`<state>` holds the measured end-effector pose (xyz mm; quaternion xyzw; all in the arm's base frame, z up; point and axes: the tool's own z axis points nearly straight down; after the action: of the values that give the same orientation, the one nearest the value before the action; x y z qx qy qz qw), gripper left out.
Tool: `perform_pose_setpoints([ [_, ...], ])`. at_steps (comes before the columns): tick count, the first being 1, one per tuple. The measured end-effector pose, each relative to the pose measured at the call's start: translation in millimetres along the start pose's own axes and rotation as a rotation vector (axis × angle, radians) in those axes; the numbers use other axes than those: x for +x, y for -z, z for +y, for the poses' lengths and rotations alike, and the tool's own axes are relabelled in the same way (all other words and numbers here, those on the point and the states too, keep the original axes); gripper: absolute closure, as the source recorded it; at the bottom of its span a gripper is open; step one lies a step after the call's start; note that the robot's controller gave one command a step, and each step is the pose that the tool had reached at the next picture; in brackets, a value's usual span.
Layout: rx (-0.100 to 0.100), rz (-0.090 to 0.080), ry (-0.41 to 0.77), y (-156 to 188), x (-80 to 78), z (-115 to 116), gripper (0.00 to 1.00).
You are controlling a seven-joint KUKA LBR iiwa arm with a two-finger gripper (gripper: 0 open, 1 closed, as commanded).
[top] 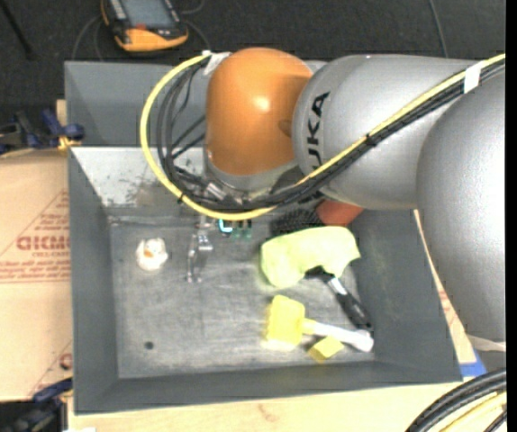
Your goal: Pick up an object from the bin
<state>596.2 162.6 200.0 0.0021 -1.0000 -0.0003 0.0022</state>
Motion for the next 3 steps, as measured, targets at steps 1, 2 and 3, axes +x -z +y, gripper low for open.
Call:
perform_pose_setpoints([
  [1,-0.001,-0.007,-0.003,5,-1.6,-1,0.0],
  [2,-0.001,-0.015,0.057,-38,-16.7,7,0.0],
  [3,0.001,-0.008,0.085,-66,-55.6,40,0.0],
])
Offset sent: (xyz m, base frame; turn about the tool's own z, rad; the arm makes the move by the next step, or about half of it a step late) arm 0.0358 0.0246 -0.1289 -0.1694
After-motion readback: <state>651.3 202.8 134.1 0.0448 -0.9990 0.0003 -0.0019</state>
